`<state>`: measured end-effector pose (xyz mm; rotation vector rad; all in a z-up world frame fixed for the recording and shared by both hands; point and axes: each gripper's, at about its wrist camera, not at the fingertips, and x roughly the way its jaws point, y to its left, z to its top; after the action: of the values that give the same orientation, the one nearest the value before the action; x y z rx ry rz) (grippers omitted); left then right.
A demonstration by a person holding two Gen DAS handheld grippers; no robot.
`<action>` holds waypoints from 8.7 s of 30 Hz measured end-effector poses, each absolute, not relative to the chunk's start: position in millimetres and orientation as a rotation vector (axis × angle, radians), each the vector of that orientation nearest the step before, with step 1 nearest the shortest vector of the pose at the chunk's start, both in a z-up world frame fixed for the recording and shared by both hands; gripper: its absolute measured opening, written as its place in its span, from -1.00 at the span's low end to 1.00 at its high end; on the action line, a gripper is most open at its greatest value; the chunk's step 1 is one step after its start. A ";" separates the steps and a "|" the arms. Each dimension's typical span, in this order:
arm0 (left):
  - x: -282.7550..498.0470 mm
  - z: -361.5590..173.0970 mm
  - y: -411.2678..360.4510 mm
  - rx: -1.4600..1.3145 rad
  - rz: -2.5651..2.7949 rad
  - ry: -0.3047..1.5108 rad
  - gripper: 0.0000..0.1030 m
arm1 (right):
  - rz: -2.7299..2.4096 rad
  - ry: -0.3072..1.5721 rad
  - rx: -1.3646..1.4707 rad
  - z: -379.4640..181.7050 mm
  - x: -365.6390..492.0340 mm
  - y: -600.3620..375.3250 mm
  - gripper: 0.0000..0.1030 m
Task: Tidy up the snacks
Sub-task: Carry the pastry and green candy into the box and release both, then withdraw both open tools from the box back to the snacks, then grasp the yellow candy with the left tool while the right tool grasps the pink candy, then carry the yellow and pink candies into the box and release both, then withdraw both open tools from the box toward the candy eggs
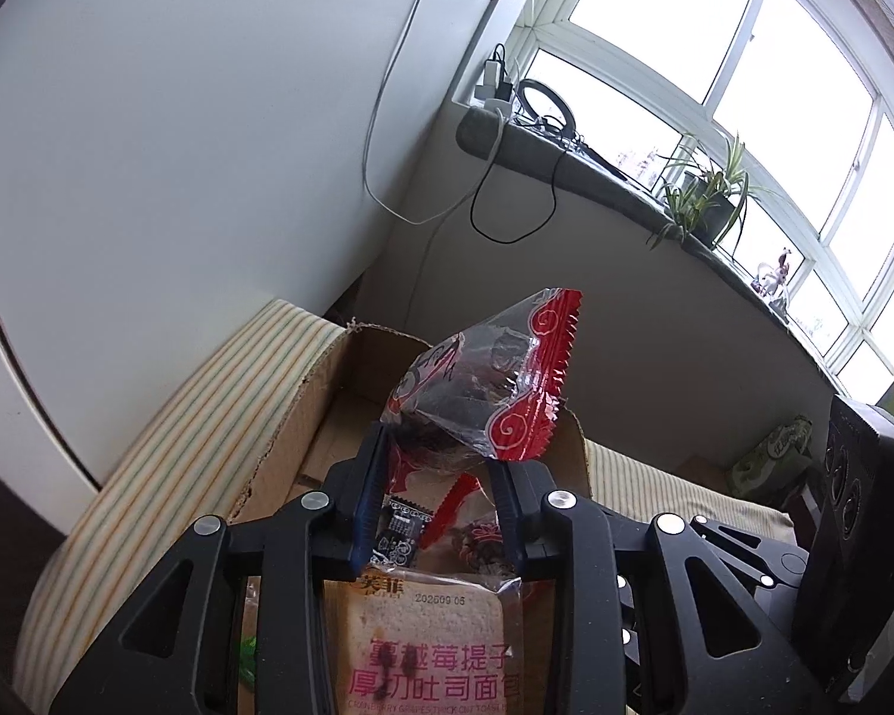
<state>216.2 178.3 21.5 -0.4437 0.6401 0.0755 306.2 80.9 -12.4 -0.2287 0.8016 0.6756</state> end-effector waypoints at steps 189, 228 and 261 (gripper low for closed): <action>166.7 4.4 179.6 -0.285 0.000 0.639 -0.59 | 0.767 0.806 -0.248 -0.2 300.6 80.0 -0.89; 182.5 16.7 116.7 -0.257 -0.092 0.636 0.03 | 0.518 0.715 -0.150 20.6 289.4 -75.3 0.65; 218.4 -34.2 -10.1 -0.075 -0.231 0.815 0.01 | 0.600 0.919 -0.225 -69.4 282.0 -121.2 0.14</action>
<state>218.4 -10.1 -34.2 -0.0749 0.8152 -0.2309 282.0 -121.2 -69.4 -0.2253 0.9193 0.5996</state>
